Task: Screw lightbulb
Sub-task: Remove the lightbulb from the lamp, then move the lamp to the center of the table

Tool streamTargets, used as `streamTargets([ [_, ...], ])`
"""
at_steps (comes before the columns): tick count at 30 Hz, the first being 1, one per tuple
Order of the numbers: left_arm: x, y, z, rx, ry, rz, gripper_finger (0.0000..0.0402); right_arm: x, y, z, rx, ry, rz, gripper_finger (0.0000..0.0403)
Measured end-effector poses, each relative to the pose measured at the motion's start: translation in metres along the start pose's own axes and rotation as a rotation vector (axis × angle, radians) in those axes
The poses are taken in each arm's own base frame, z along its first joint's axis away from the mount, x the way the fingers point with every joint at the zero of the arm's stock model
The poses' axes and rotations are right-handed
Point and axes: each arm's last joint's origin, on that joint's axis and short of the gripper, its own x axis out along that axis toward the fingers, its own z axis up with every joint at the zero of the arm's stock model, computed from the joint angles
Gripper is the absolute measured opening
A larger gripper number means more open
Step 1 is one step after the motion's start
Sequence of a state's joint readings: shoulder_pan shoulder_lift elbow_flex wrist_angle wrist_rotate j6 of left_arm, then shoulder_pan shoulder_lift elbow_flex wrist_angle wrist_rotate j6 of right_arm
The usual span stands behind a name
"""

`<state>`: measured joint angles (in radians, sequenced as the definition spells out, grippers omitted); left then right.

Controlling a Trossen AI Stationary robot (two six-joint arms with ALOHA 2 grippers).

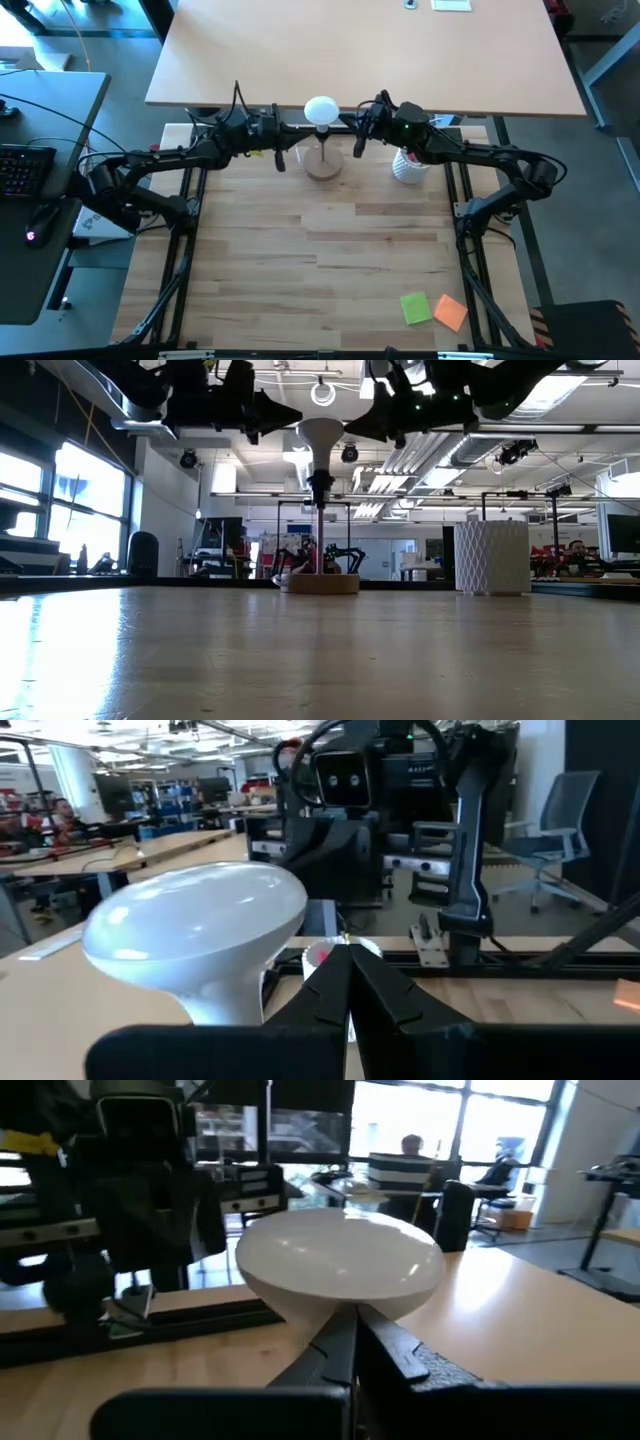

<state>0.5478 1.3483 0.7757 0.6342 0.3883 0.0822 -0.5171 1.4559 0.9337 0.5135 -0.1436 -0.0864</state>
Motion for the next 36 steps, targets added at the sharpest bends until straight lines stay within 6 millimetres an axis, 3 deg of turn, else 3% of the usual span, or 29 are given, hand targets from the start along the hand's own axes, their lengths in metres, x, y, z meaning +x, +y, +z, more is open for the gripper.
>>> streamTargets([
  [6,0.001,-0.006,-0.003,0.005,0.047,-0.014,0.0,0.0,-0.004,-0.001,0.0,0.016,-0.094,0.0],
  [15,-0.005,0.013,-0.022,-0.025,0.194,0.109,0.0001,-0.003,-0.022,-0.026,0.002,0.212,-0.008,0.0005],
  [19,0.0,0.015,-0.035,-0.04,0.235,0.1,0.0006,0.007,-0.029,-0.054,0.038,0.293,0.082,0.0042],
  [23,0.006,0.014,-0.05,-0.062,0.286,0.085,0.0016,0.023,-0.031,-0.09,0.05,0.368,0.098,0.0109],
  [28,0.008,0.005,-0.062,-0.121,0.38,0.058,0.0021,0.043,-0.022,-0.135,0.059,0.4,0.128,0.0179],
  [32,0.008,-0.01,-0.061,-0.139,0.446,0.053,0.0021,0.054,-0.01,-0.151,0.059,0.345,0.154,0.0195],
  [36,0.009,-0.028,-0.06,-0.114,0.506,0.091,0.0021,0.059,-0.003,-0.152,0.066,0.304,0.141,0.0183],
])
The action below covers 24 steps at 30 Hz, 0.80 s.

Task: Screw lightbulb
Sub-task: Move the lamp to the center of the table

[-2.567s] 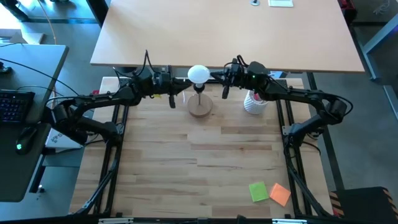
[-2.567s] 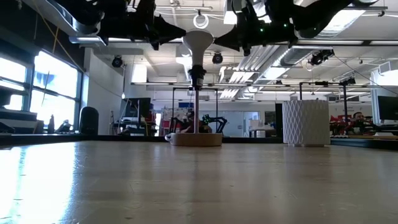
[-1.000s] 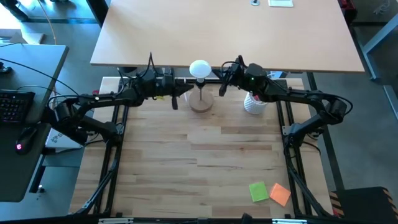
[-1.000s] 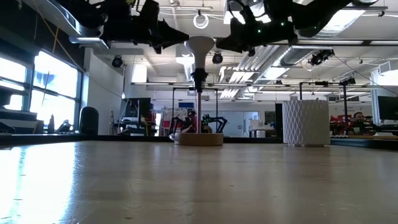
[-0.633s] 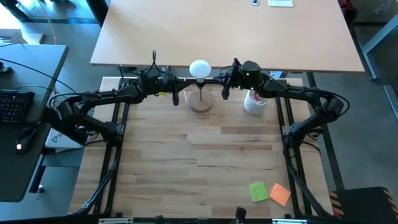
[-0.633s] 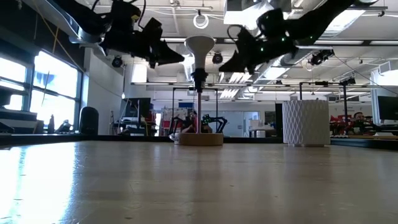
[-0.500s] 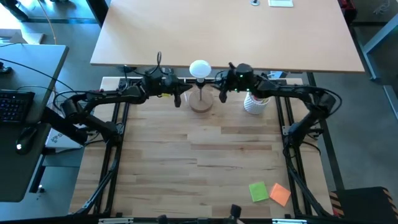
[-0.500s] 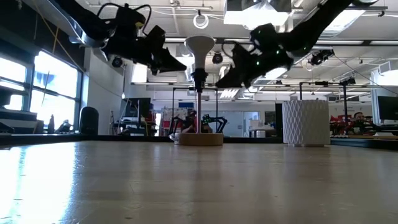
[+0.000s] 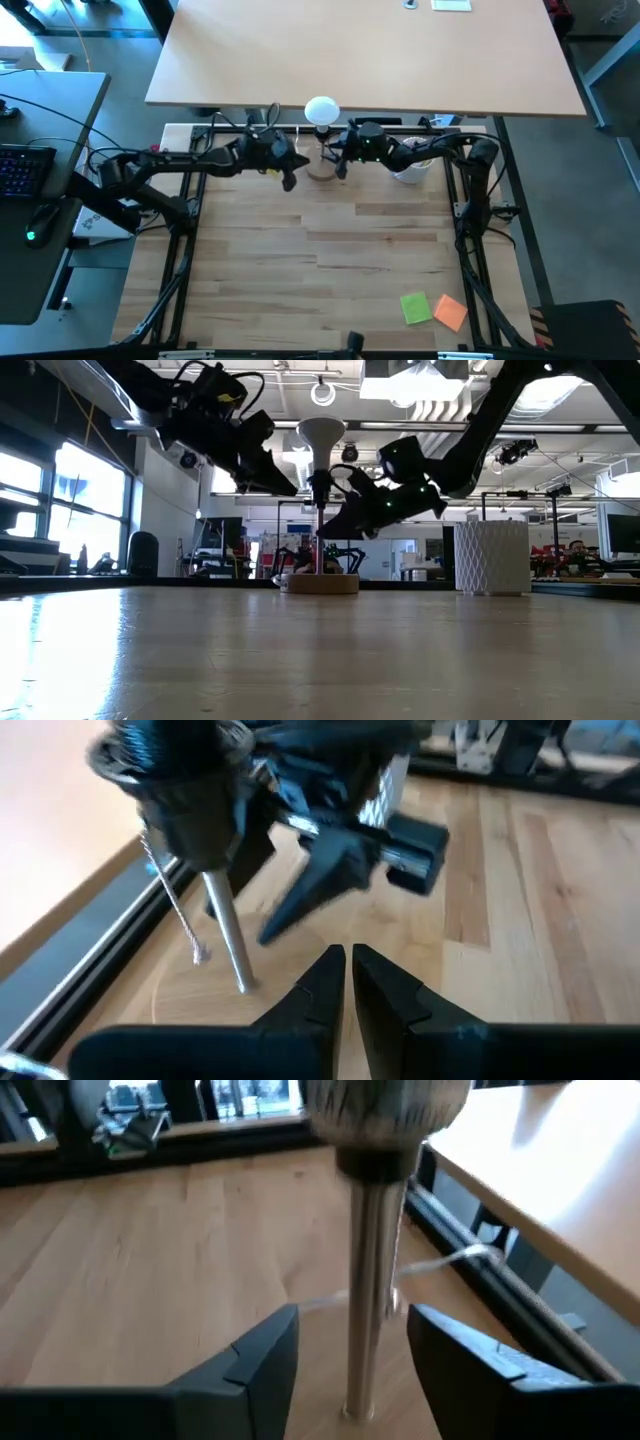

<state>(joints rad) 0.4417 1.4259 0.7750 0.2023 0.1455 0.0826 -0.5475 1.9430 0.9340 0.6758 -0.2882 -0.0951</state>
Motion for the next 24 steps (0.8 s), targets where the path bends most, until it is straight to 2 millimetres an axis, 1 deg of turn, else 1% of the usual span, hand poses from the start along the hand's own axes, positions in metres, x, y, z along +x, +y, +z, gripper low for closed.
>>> streamTargets([
  [3,0.001,-0.014,0.0,0.022,0.02,0.029,0.0021,0.001,0.002,0.003,0.0,-0.03,-0.005,0.0149],
  [9,0.003,-0.037,0.0,0.061,0.027,0.089,0.0021,0.001,0.003,0.005,0.008,-0.042,-0.004,0.0038],
  [11,0.002,-0.044,0.0,0.073,0.029,0.119,0.0021,0.001,0.004,0.005,0.006,-0.043,-0.002,0.0016],
  [12,0.002,-0.046,0.0,0.078,0.032,0.136,0.0021,0.001,0.005,0.005,0.001,-0.043,0.0,0.0014],
  [17,0.0,-0.056,-0.003,0.081,0.066,0.223,0.0021,0.003,0.013,0.006,0.004,-0.044,0.015,0.0032],
  [24,-0.016,-0.066,-0.005,0.078,0.112,0.288,0.0021,0.009,0.04,0.007,-0.016,-0.04,0.103,0.0004],
])
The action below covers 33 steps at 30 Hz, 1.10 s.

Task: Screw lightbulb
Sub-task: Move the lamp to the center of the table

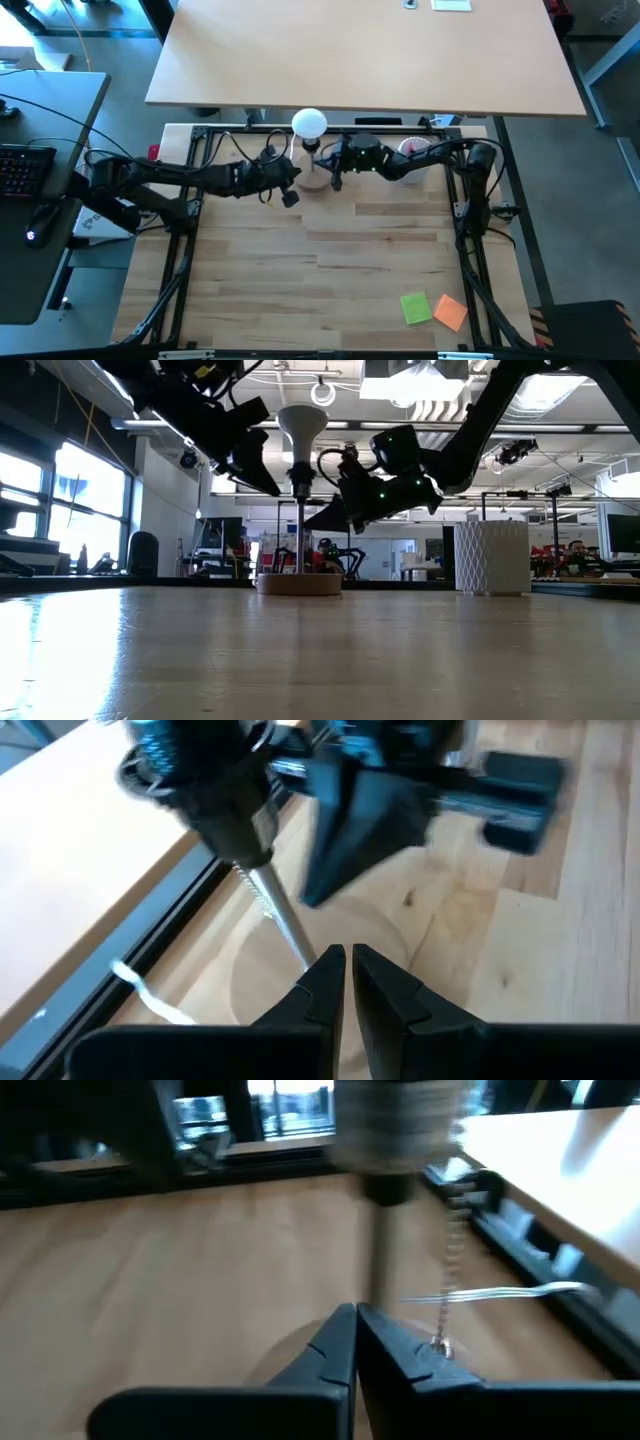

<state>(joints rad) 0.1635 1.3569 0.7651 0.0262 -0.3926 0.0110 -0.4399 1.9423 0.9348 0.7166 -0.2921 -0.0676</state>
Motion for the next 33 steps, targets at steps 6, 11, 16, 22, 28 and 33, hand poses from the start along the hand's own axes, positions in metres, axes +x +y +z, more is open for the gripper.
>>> streamTargets([
  [6,-0.024,-0.001,-0.01,-0.016,0.002,0.051,0.0021,0.007,0.031,-0.002,0.0,0.041,0.09,0.0001],
  [11,-0.04,0.002,-0.029,-0.07,-0.02,0.081,0.0021,0.009,0.046,-0.003,-0.03,0.083,0.046,0.0],
  [16,-0.045,0.0,-0.047,-0.123,-0.052,0.062,0.0021,0.004,0.031,-0.001,0.005,0.1,-0.076,0.0008],
  [22,-0.04,-0.003,-0.064,-0.149,-0.081,0.049,0.0021,-0.001,0.011,-0.004,0.032,0.113,-0.073,0.0111],
  [28,-0.038,-0.004,-0.068,-0.165,-0.112,0.047,0.0021,0.001,0.004,0.007,0.011,0.023,-0.088,0.0233],
  [33,-0.038,-0.004,-0.068,-0.157,-0.129,0.047,0.0021,0.013,0.0,0.016,-0.03,-0.008,-0.037,0.0242],
])
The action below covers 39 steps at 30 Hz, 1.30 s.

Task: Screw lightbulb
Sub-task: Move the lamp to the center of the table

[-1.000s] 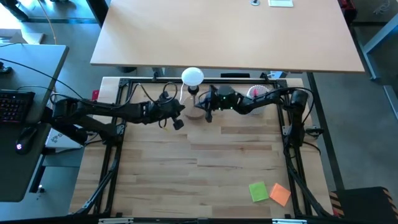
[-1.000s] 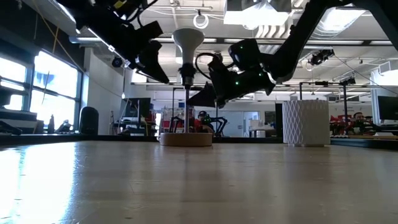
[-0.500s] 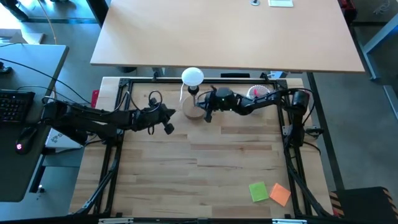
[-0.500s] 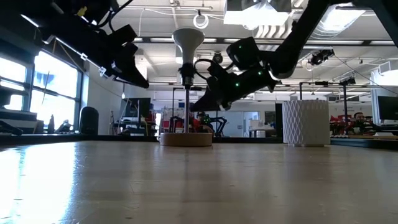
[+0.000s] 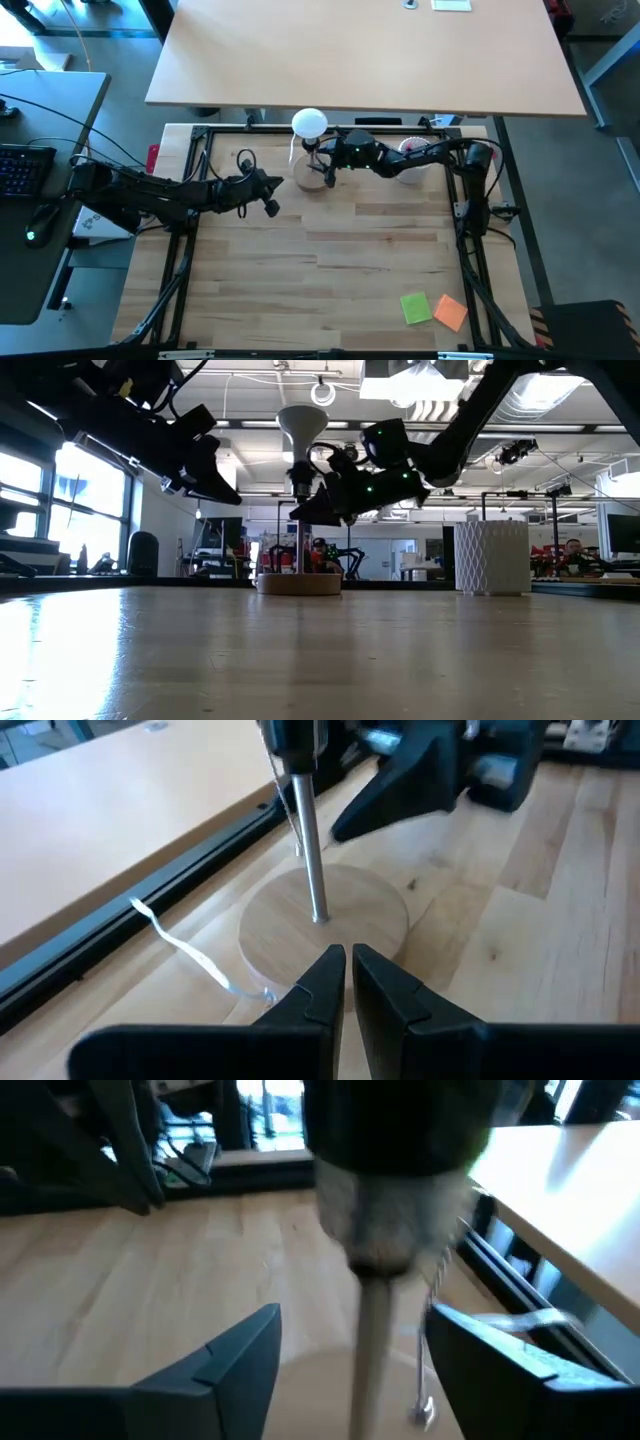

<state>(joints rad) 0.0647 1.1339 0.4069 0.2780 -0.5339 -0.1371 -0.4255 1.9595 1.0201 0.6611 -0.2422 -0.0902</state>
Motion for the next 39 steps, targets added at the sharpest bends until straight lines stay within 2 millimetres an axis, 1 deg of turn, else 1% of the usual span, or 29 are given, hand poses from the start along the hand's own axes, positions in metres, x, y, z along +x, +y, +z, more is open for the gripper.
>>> streamTargets([
  [2,0.0,0.0,0.001,-0.006,-0.011,-0.002,0.0021,0.004,-0.001,0.002,-0.007,-0.004,0.003,0.0223],
  [4,0.0,0.0,0.002,-0.008,-0.013,-0.001,0.0021,0.006,-0.002,0.004,-0.004,-0.005,0.004,0.0193],
  [11,0.0,0.0,0.002,-0.008,-0.012,-0.007,0.0021,0.007,-0.002,0.005,-0.001,-0.008,0.002,0.0044],
  [12,0.0,0.0,0.002,-0.008,-0.012,-0.007,0.0021,0.007,-0.002,0.005,0.0,-0.006,0.003,0.0029],
  [16,0.0,0.0,0.002,-0.008,-0.013,-0.007,0.0021,0.008,0.006,0.006,0.018,-0.003,0.01,0.0029],
  [19,0.0,0.0,0.002,-0.009,-0.014,-0.008,0.0021,0.01,0.018,0.007,0.048,0.006,0.019,0.0038],
  [25,0.0,0.0,0.002,-0.008,-0.011,-0.008,0.0021,0.012,0.057,0.012,0.051,0.039,0.034,0.003],
  [28,0.0,0.0,0.002,-0.008,-0.012,-0.008,0.0021,0.011,0.075,0.015,0.057,0.067,-0.002,0.003],
  [31,0.0,0.0,0.002,-0.007,-0.011,-0.008,0.0021,0.009,0.089,0.017,0.065,0.085,-0.027,0.0034],
  [35,0.0,0.0,0.001,-0.007,-0.011,-0.008,0.0021,0.008,0.101,0.016,0.062,0.099,-0.048,0.0035],
  [39,0.0,0.0,0.002,-0.007,-0.011,-0.008,0.0021,0.008,0.102,0.016,0.06,0.102,-0.049,0.0042],
])
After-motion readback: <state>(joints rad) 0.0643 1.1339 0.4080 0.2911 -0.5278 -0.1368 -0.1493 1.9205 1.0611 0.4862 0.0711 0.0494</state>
